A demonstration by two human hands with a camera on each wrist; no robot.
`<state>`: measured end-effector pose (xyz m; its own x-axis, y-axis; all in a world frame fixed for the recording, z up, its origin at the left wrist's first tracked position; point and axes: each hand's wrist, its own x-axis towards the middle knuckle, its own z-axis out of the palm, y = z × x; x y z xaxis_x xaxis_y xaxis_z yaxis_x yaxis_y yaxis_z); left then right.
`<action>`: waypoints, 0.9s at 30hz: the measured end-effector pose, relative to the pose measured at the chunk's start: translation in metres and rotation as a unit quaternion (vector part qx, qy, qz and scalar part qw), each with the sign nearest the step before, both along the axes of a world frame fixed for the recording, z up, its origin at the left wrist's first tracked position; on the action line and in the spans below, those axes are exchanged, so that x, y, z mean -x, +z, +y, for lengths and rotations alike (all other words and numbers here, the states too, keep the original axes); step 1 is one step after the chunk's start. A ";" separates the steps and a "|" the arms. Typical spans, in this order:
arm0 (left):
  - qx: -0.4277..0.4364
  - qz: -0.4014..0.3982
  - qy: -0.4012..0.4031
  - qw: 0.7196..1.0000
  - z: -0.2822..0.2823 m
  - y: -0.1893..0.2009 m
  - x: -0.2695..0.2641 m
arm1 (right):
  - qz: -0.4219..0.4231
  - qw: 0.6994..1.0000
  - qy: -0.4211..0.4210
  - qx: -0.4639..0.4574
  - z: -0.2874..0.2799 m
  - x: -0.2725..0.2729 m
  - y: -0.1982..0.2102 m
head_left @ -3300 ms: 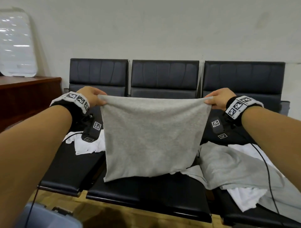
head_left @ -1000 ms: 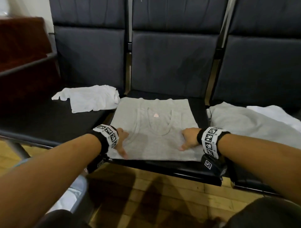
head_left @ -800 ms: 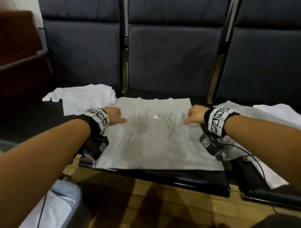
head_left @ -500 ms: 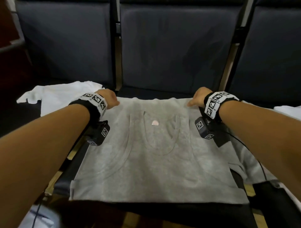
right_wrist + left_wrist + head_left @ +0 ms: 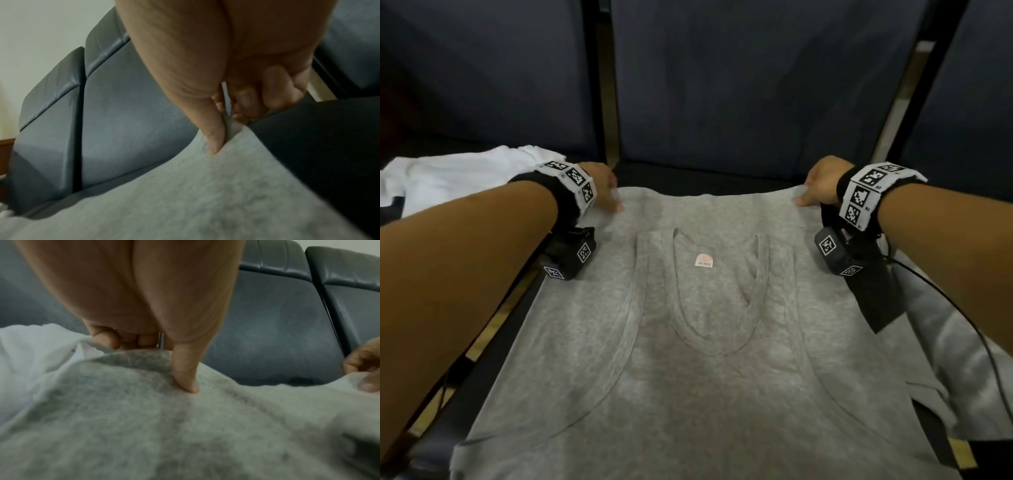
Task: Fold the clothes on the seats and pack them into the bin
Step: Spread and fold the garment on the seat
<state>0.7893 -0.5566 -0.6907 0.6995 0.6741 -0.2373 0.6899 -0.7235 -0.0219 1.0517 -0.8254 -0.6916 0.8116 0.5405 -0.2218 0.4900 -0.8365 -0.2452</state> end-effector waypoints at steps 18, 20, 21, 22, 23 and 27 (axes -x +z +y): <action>-0.024 -0.253 0.048 0.966 -0.070 0.106 0.097 | 0.139 0.887 -0.139 -0.418 -0.081 0.082 0.087; -0.009 -0.264 0.032 0.964 -0.087 0.106 0.116 | 0.150 0.880 -0.141 -0.429 -0.103 0.101 0.087; -0.005 -0.269 0.026 0.963 -0.096 0.105 0.125 | 0.166 0.872 -0.142 -0.438 -0.114 0.111 0.087; -0.001 -0.272 0.022 0.962 -0.105 0.102 0.134 | 0.182 0.865 -0.142 -0.446 -0.125 0.120 0.085; -0.001 -0.276 0.015 0.961 -0.115 0.098 0.144 | 0.192 0.861 -0.145 -0.449 -0.136 0.130 0.084; 0.024 -0.287 0.029 0.957 -0.155 0.084 0.181 | 0.207 0.861 -0.162 -0.436 -0.179 0.163 0.069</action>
